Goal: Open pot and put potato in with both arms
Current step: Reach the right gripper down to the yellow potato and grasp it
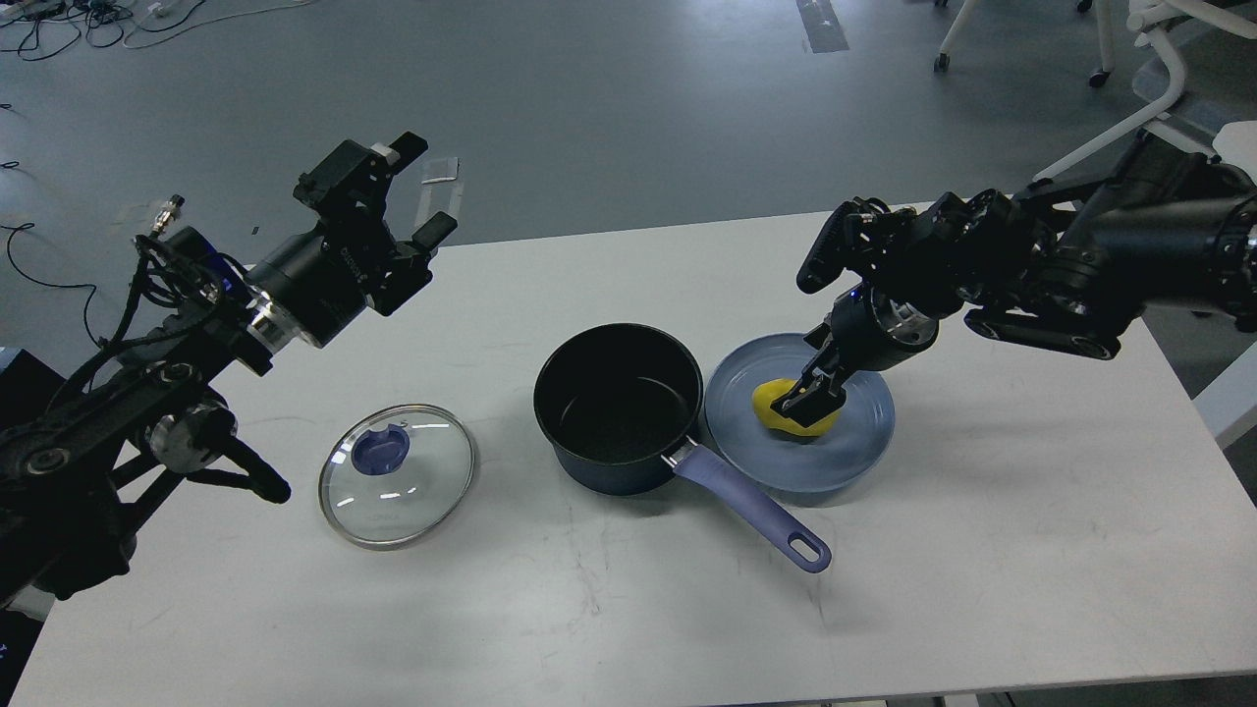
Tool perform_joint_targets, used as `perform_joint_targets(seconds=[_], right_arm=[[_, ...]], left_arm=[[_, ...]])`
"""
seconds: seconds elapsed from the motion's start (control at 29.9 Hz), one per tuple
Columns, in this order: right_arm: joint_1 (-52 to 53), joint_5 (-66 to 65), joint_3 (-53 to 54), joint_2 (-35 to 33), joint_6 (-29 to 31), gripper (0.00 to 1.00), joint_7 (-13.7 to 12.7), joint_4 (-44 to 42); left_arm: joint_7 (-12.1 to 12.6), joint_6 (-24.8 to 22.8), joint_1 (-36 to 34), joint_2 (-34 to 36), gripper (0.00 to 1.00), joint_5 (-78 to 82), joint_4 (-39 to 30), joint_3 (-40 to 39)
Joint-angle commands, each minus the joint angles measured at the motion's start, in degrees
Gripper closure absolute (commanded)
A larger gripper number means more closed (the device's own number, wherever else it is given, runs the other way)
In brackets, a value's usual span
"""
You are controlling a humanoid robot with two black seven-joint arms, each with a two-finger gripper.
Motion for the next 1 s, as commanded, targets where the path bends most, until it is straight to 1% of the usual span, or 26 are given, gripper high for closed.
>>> perform_joint_targets(seconds=[0.0, 0.23, 0.37, 0.47, 0.5, 0.54, 0.57, 0.6, 0.64, 0.67, 0.7, 0.84, 0.97], right_arm=[[-1.1, 0.2, -1.4, 1.7, -1.7, 0.00, 0.0, -0.5], [-2.4, 0.2, -1.9, 1.9, -4.7, 0.00, 0.0, -0.4], [-3.0, 0.2, -2.1, 1.9, -5.6, 0.05, 0.0, -0.4], [-3.0, 0.2, -3.4, 1.9, -7.6, 0.14, 0.0, -0.5], [-3.0, 0.2, -3.6, 1.9, -7.9, 0.19, 0.0, -0.5], [-3.0, 0.2, -4.0, 1.8, -8.5, 0.32, 0.0, -0.5], [-3.0, 0.2, -4.3, 1.8, -8.7, 0.38, 0.0, -0.4], [-3.0, 0.2, -4.4, 1.8, -9.1, 0.49, 0.0, -0.5], [-2.8, 0.2, -4.4, 1.6, -9.5, 0.56, 0.0, -0.4], [-2.7, 0.2, -4.4, 1.5, -10.1, 0.58, 0.0, -0.4], [-2.2, 0.4, -4.4, 1.1, -11.5, 0.64, 0.0, -0.4], [0.3, 1.2, -3.4, 0.2, -13.6, 0.70, 0.0, 0.1], [3.1, 5.5, 0.1, -1.6, -13.3, 0.71, 0.0, 1.3]], left_arm=[[0.0, 0.0, 0.0, 0.0, 0.02, 0.1, 0.0, -0.2], [0.0, -0.1, 0.0, 0.0, 0.02, 0.1, 0.0, -0.2], [0.0, -0.1, 0.0, 0.0, 0.02, 0.1, 0.0, -0.2], [0.0, -0.1, 0.1, 0.0, 0.02, 0.1, 0.0, -0.2], [0.0, -0.1, 0.1, 0.0, 0.02, 0.1, 0.0, -0.2], [0.0, -0.1, 0.1, 0.0, 0.02, 0.1, 0.0, -0.2], [0.0, -0.1, 0.1, 0.0, 0.02, 0.1, 0.0, -0.2], [0.0, -0.1, 0.1, 0.0, 0.02, 0.1, 0.0, -0.2], [0.0, -0.1, 0.1, 0.0, 0.02, 0.1, -0.1, -0.2], [0.0, -0.1, 0.1, 0.0, 0.02, 0.1, 0.0, -0.2], [0.0, -0.1, 0.1, 0.0, 0.02, 0.1, 0.0, -0.2], [0.0, -0.1, 0.1, 0.0, 0.02, 0.0, -0.1, -0.3], [0.0, -0.1, 0.0, 0.0, 0.02, 0.0, -0.1, -0.3]])
